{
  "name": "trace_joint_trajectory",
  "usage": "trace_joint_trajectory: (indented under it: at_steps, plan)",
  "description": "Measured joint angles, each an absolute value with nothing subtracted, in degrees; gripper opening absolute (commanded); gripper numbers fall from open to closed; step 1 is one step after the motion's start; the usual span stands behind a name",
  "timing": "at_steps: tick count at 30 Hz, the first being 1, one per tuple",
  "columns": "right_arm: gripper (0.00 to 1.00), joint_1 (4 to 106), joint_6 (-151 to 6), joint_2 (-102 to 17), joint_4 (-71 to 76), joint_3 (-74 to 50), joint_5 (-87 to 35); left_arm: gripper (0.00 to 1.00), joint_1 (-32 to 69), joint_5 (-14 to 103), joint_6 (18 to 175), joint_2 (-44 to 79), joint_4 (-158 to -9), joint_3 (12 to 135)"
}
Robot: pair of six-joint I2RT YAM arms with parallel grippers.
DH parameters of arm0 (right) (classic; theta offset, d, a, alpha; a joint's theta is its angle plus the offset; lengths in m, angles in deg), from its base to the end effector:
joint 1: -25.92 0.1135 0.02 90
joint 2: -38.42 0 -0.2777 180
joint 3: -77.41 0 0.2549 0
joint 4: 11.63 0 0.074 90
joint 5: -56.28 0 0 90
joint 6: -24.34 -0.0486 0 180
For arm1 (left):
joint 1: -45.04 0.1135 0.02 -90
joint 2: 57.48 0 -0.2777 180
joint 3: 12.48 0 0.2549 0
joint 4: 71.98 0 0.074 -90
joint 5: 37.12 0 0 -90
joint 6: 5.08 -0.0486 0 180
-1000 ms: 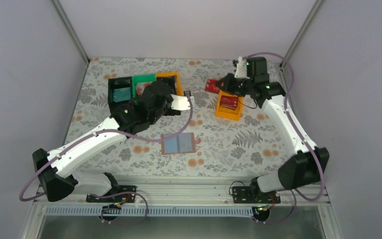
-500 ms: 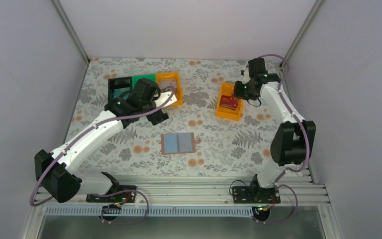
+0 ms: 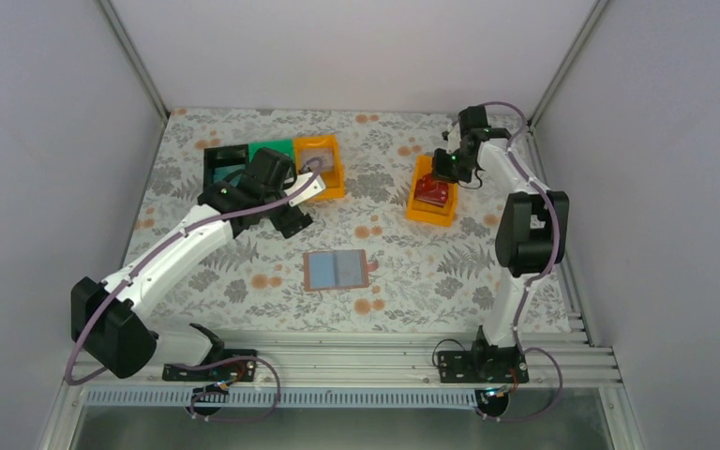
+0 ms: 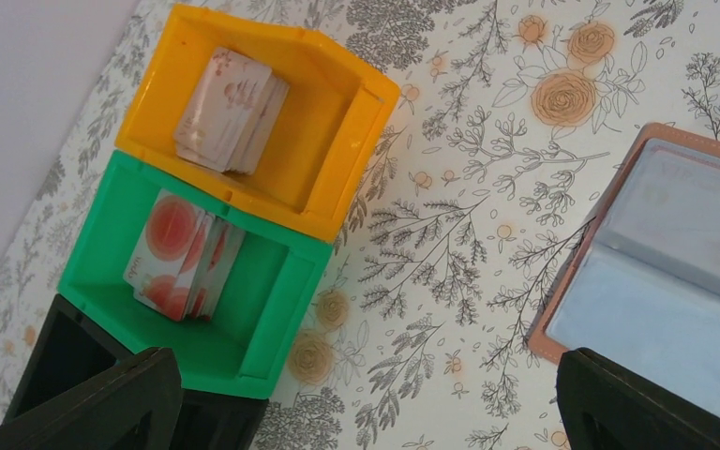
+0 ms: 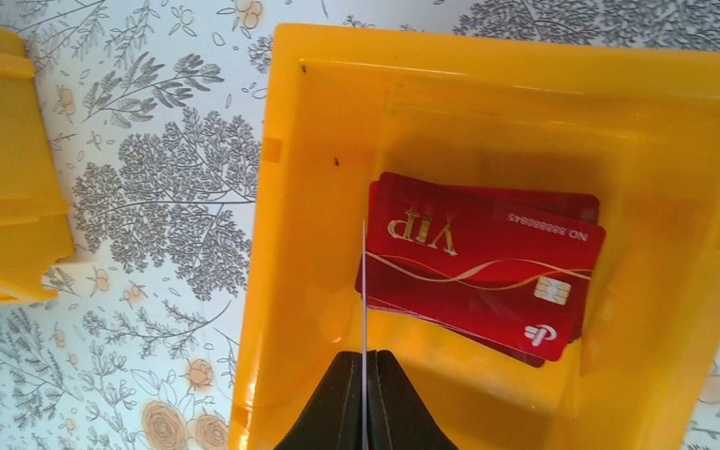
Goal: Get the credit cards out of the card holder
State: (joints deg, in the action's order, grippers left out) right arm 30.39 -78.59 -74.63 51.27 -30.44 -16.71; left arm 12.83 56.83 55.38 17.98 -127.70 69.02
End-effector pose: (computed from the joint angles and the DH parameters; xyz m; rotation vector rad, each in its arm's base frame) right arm 0.4251 0.0475 0.2341 0.1243 2.7668 0.4902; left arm 0.2412 -0.1480 0.3157 1.2236 2.1065 0.0631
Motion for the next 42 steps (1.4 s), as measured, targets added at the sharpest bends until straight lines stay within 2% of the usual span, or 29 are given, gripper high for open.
trace_joint_trajectory:
  at_steps: [17,40,42]
  plan:
    - [0.04,29.86,-78.02,-81.91,51.46,-34.82,-10.98,1.00,13.01,57.15,55.40,20.28,-127.64,68.67]
    - [0.04,26.96,-76.88,-82.02,52.08,-36.43,-7.55,1.00,13.05,57.37,55.40,20.84,-127.66,68.67]
    - [0.07,26.96,-76.73,-82.02,52.38,-36.43,-8.03,1.00,13.05,57.39,55.38,20.84,-127.64,68.67]
